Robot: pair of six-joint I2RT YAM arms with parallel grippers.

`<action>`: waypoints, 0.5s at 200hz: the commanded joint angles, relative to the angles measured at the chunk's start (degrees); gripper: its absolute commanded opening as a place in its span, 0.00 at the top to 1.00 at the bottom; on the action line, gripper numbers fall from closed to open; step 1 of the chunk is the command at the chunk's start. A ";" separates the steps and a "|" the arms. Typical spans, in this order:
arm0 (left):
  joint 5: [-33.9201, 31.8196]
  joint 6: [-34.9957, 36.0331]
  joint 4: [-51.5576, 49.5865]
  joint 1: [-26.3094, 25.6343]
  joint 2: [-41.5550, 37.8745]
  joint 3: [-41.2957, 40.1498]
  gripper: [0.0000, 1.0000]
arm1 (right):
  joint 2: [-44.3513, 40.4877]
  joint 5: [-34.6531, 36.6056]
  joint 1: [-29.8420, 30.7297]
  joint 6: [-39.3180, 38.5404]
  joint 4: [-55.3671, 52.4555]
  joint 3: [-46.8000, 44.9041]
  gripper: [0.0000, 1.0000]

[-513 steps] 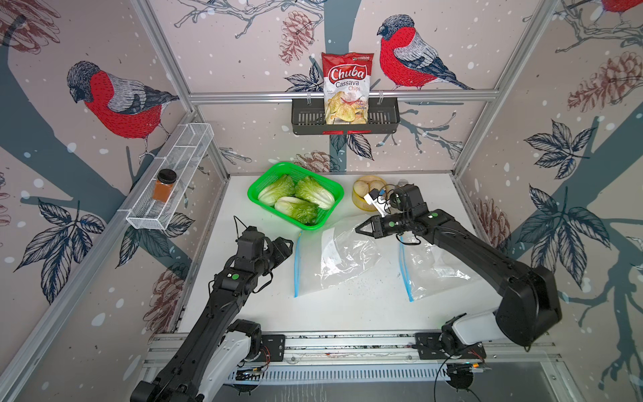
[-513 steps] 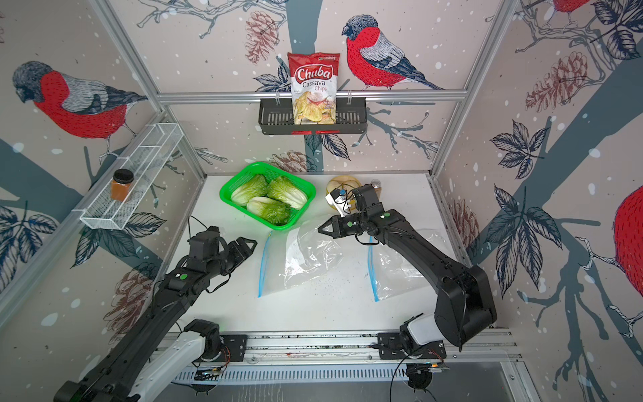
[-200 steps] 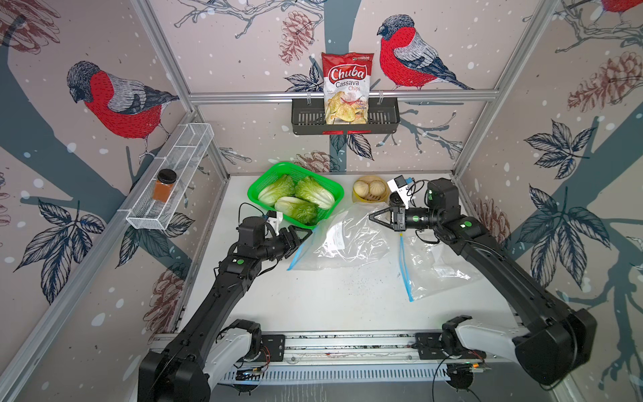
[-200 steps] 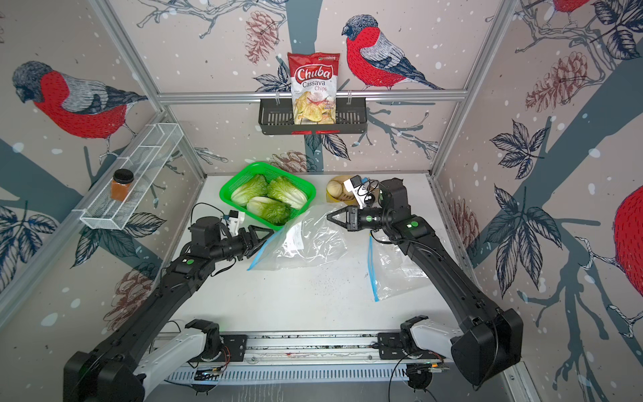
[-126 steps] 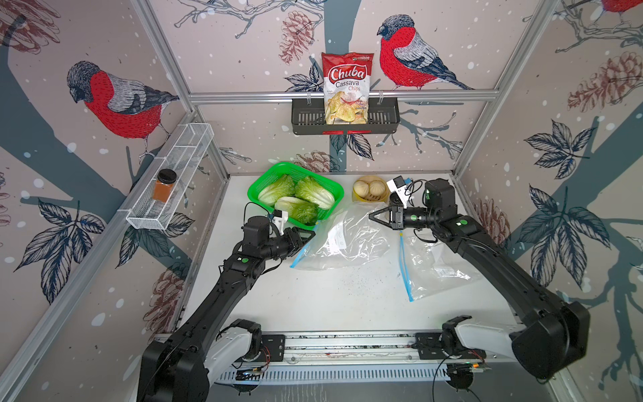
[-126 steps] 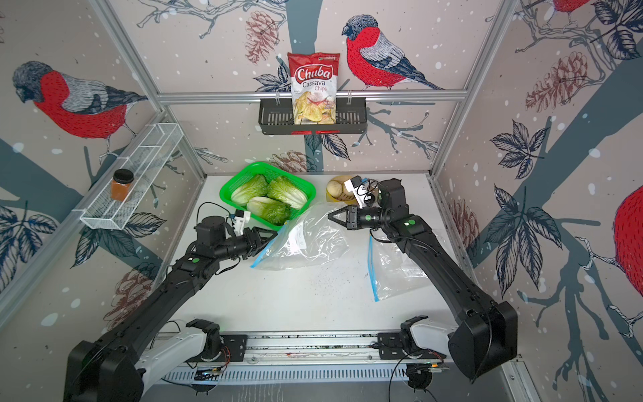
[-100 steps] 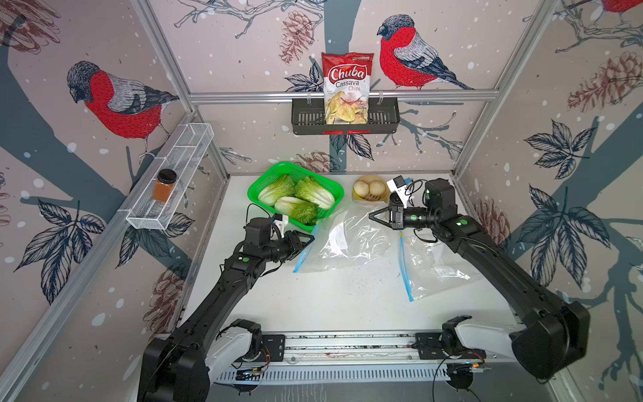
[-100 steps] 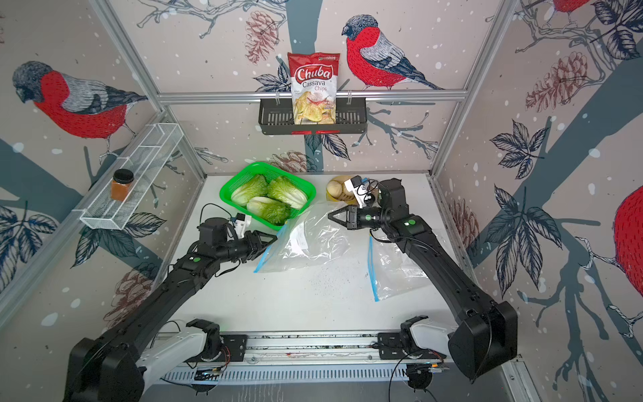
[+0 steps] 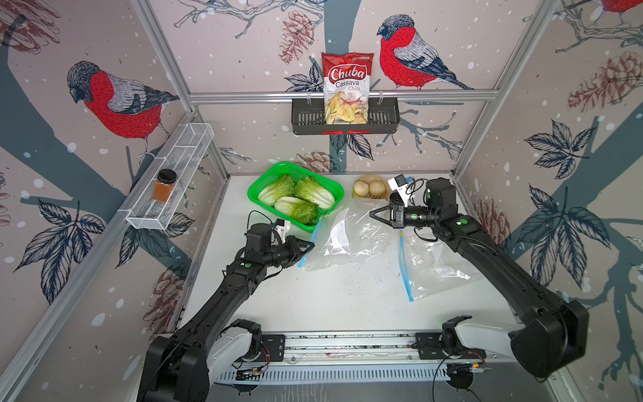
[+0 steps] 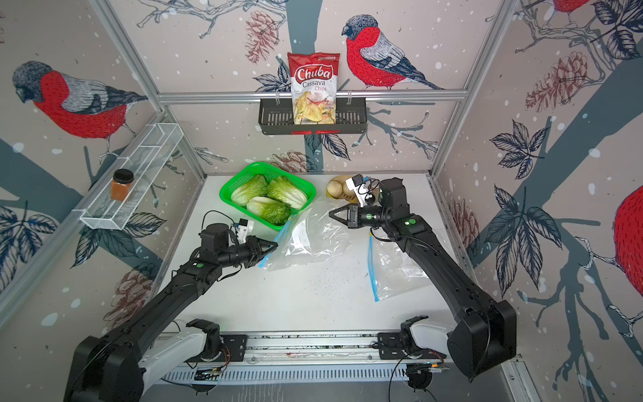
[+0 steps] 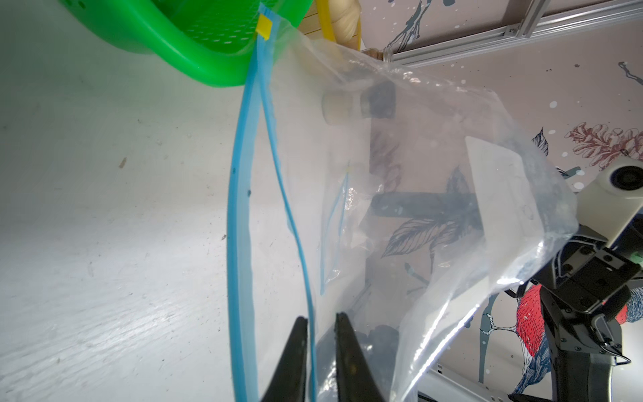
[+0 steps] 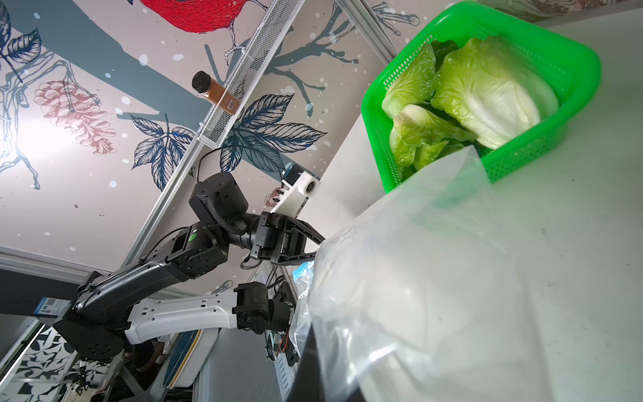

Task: Put the chinese cabbages into a zipper bag and zip it
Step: Pick up the zipper food storage bag at the center of the board.

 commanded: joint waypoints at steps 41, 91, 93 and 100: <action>-6.82 10.22 -8.21 0.05 -1.31 8.97 1.00 | 0.02 3.81 -0.12 -2.32 -3.12 1.02 0.68; -28.17 21.76 -28.79 0.04 -4.40 24.51 1.00 | 3.10 15.89 1.07 -2.42 -10.49 7.56 0.28; -28.95 22.10 -29.26 0.05 -4.62 25.97 1.00 | 3.27 16.35 1.03 -2.34 -10.73 7.78 0.27; -31.86 23.60 -30.85 0.05 -5.16 28.23 1.00 | 3.91 17.42 0.90 -2.38 -11.25 8.41 0.22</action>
